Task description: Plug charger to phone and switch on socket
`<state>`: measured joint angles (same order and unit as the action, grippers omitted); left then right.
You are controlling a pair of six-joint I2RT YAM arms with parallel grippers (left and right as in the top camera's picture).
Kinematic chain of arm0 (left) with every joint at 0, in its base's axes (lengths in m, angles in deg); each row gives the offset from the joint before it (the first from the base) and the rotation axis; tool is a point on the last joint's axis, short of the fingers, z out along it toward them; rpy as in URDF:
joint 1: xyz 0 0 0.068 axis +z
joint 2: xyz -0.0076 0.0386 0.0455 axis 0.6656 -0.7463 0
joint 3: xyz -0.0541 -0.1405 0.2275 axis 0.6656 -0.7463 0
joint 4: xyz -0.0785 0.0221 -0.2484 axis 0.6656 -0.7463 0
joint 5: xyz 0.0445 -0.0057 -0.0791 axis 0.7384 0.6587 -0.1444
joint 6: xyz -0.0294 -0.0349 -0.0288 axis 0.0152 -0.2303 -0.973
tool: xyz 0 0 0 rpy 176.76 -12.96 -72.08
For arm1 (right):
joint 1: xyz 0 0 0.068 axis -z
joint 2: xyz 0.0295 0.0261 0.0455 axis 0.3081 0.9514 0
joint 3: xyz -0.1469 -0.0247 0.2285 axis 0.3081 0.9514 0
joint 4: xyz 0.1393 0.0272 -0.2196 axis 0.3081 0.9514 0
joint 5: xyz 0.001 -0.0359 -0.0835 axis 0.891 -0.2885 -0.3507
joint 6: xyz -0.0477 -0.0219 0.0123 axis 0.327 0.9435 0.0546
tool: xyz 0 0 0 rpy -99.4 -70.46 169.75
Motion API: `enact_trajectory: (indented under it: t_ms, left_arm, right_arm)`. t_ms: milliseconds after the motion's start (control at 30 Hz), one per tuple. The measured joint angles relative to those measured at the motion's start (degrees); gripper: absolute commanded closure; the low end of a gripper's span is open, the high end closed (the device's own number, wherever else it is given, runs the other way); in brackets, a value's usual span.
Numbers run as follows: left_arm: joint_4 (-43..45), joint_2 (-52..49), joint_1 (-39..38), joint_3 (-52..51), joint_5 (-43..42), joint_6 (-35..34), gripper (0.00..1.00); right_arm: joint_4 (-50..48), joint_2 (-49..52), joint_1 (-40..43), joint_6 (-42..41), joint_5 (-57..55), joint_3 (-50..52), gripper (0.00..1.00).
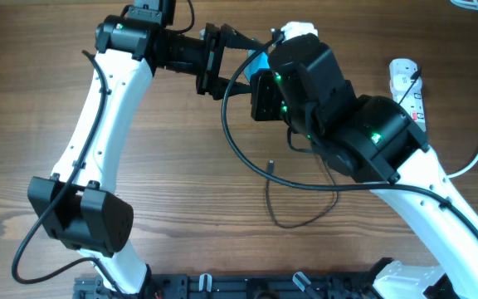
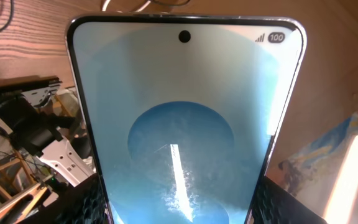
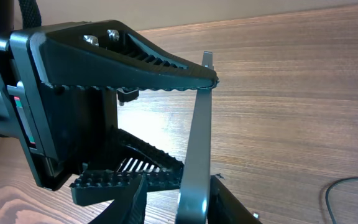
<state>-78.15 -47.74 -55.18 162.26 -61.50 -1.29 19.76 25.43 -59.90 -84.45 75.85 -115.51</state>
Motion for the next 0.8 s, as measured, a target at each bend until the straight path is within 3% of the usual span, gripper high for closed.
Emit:
enact_trajectory:
  t_ms: [100,200,300,433,533,567,600,700,800]
  left_arm:
    - [0.0,0.0,0.0,0.0,-0.2,0.0,0.41]
    - [0.0,0.0,0.0,0.0,-0.6,0.0,0.41]
    - [0.0,0.0,0.0,0.0,-0.6,0.0,0.41]
    - [0.5,0.0,0.4,0.0,-1.5,0.0,0.39]
    - [0.6,0.0,0.5,0.0,-1.9,-0.1,0.25]
    - [0.6,0.0,0.5,0.0,-1.9,-0.2,0.17]
    - [0.6,0.0,0.5,0.0,-1.9,-0.5,0.00]
    - [1.3,0.0,0.4,0.0,-2.3,-0.5,0.00]
    - [3.1,0.0,-0.2,0.0,-2.2,-0.5,0.00]
  right_arm:
    - [-0.7,0.0,0.0,-0.3,-0.2,0.0,0.81]
    - [-0.8,0.0,0.0,-0.2,-0.6,0.0,0.81]
    - [-1.2,0.0,0.0,-0.2,-0.9,0.0,0.91]
    - [-1.4,0.0,0.3,-0.8,-2.0,0.0,0.95]
    - [-1.7,0.0,0.3,-1.0,-2.1,0.0,0.95]
    - [-1.7,0.0,0.3,-1.5,-2.1,0.0,0.95]
    - [-1.9,0.0,0.3,-2.6,-2.1,0.0,0.96]
    - [-4.1,0.0,0.2,-8.7,-1.9,0.0,0.96]
    - [-5.3,0.1,0.1,-21.8,-2.1,0.0,0.96]
